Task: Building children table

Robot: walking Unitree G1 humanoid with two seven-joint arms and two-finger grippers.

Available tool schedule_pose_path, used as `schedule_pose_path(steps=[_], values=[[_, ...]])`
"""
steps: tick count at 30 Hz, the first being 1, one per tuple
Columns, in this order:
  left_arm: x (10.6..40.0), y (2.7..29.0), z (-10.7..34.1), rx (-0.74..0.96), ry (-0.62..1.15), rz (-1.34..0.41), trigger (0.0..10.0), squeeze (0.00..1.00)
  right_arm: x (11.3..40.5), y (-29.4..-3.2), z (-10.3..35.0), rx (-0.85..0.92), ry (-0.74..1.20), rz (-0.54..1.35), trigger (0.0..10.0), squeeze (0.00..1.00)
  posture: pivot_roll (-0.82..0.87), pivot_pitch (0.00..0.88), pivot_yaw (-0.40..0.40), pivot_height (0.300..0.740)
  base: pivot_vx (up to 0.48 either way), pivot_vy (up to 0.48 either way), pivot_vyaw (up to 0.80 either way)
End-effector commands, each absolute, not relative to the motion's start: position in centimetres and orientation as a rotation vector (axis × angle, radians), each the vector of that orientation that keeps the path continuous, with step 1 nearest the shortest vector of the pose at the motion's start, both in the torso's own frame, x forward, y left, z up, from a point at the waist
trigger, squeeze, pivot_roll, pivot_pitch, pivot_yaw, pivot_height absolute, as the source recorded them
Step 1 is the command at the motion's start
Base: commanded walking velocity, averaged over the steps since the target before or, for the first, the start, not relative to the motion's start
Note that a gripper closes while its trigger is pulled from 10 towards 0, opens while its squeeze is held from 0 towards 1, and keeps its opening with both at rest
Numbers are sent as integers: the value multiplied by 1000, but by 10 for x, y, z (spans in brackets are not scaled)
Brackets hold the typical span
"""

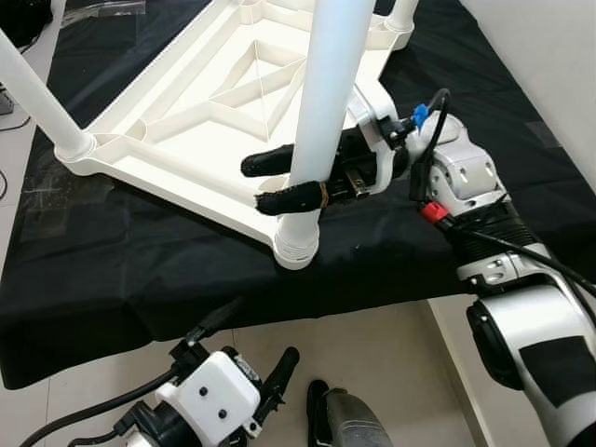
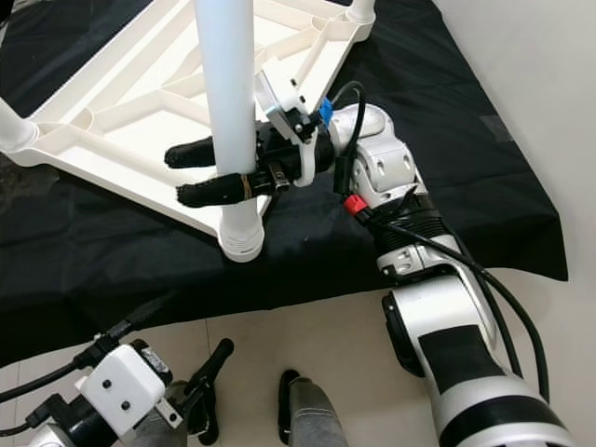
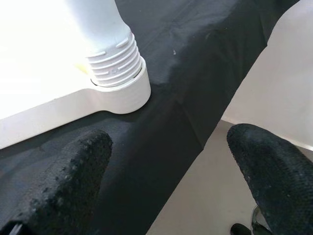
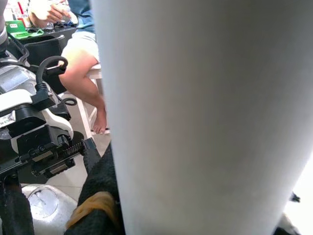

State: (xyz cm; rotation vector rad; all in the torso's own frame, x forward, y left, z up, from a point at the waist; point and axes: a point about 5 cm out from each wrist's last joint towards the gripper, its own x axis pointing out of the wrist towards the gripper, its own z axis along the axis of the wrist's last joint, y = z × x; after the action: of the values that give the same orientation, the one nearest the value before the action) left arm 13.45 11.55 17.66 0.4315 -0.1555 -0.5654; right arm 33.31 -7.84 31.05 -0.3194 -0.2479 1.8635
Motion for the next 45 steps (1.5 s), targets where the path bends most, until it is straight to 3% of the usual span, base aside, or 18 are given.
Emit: schedule_pose_path(steps=[1,5,6,7,8,10,11,13,16,28,35,45], values=[[131,113,175,428,-150,-576,10000,0,331,-76,290,-331,-177,1848,10000,0,5,353,-87,740,0,0,0],[131,113,175,428,-151,-576,10000,0,328,-73,280,-347,-140,1722,10000,0,-7,356,-96,740,0,0,0],[131,112,173,429,-149,-577,10000,0,337,-65,263,-333,-39,1450,10000,0,-17,343,-132,740,0,0,0],[131,112,173,429,-149,-577,10000,0,337,-65,263,-333,-39,1450,10000,0,-17,343,-132,740,0,0,0],[131,111,170,429,-147,-579,10000,0,348,-67,245,-303,54,1127,10000,0,5,313,-143,740,0,0,0],[131,111,170,429,-147,-579,10000,0,348,-67,245,-303,54,1127,10000,0,5,313,-143,740,0,0,0],[132,109,168,431,-146,-579,10000,0,342,-72,224,-247,135,934,10000,0,11,307,-147,740,0,0,0],[132,109,168,431,-146,-579,10000,0,342,-72,224,-247,135,934,10000,0,11,307,-147,740,0,0,0],[144,106,157,442,-150,-577,10000,0,335,-89,203,-41,167,577,10000,0,-20,249,-132,740,0,0,0],[159,106,145,457,-150,-575,10000,0,333,-98,196,26,113,412,10000,0,-18,172,-114,740,0,0,0],[163,108,143,464,-151,-575,10000,0,313,-86,199,120,50,307,10000,0,-10,175,-89,740,0,0,0],[162,108,143,462,-162,-575,10000,0,313,-90,205,185,-35,290,10000,0,-9,196,-79,740,0,0,0]])
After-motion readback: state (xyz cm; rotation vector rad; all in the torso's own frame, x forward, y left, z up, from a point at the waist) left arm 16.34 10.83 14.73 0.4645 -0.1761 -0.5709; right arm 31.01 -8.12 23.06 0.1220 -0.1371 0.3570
